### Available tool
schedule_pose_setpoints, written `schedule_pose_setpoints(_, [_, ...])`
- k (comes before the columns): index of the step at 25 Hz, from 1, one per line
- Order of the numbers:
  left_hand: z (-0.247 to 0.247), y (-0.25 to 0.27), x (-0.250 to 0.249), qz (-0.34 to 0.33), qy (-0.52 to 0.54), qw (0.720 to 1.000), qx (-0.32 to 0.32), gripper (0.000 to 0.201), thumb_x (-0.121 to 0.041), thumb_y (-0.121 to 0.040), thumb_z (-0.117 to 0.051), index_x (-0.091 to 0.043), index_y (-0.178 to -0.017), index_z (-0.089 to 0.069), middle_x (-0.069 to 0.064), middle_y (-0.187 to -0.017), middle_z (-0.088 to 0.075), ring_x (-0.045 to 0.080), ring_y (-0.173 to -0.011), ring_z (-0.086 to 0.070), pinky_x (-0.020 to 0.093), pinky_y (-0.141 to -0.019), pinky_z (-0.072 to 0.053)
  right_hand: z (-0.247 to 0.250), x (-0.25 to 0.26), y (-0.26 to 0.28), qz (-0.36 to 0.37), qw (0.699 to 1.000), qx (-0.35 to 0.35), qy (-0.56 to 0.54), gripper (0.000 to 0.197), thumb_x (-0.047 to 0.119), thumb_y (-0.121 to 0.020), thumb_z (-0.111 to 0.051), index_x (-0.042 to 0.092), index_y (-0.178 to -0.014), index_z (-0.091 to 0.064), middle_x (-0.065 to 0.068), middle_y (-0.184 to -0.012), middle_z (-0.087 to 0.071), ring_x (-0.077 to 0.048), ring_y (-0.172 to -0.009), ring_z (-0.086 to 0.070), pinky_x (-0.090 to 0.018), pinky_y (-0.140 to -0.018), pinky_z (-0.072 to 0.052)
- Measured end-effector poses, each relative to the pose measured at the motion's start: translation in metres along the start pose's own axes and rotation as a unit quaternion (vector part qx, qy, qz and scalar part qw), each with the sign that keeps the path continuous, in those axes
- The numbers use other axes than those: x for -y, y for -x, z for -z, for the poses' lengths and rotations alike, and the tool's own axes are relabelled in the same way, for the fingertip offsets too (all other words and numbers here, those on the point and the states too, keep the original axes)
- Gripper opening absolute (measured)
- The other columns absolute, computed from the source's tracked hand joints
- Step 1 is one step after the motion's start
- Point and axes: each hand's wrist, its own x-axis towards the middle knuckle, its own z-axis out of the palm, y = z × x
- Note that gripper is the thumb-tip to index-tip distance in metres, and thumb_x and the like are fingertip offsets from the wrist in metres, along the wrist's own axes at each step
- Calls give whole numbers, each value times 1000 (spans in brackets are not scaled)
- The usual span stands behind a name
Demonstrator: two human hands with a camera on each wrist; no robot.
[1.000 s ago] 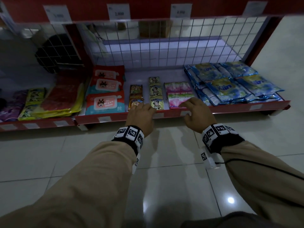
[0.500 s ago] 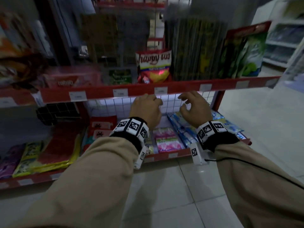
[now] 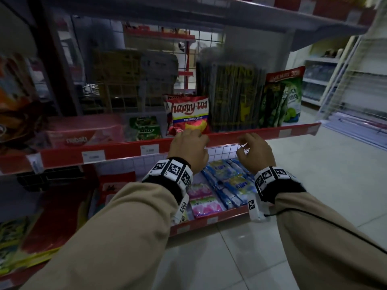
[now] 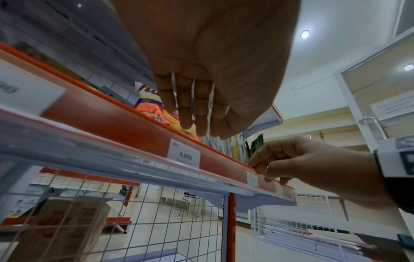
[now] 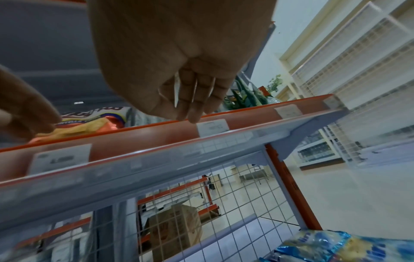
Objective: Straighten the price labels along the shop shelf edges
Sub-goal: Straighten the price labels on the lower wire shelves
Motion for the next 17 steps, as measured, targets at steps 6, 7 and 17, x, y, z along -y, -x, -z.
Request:
schedule_pose_setpoints(6, [-40,-30,-44,6,-10,999,-33,36,-32,-89,-51,-20,-123,-52,2,-122,-49,25,-114,-41,38,-92,-36,-5,-63,-9,-5,998,-51,36,31,12,-78,-60,11,-109,-62,-12,-108,-57,-34,-102,-52,-38,-71,-47])
schedule_pose_setpoints(7, [-47,-37,-52,8,-10,999,-47,37,-31,-88,-52,-20,-123,-52,2,-123,-48,24,-114,-40,37,-91,-36,-6,-74,-12,13,997,-58,48,31,13,-77,-61,10,-108,-62,-13,-106,-57,-35,-100,-52,-38,-70,-46])
schedule_pose_setpoints(17, [-114,-100,-123,69,8,981,-180,35,-25,-83,-62,-8,-113,-56,10,-114,-55,29,-104,-50,39,-93,-37,-19,-159,-52,229,961,-158,0,29,31,-84,-64,8,-102,-66,-15,-98,-58,-33,-90,-53,-40,-77,-44])
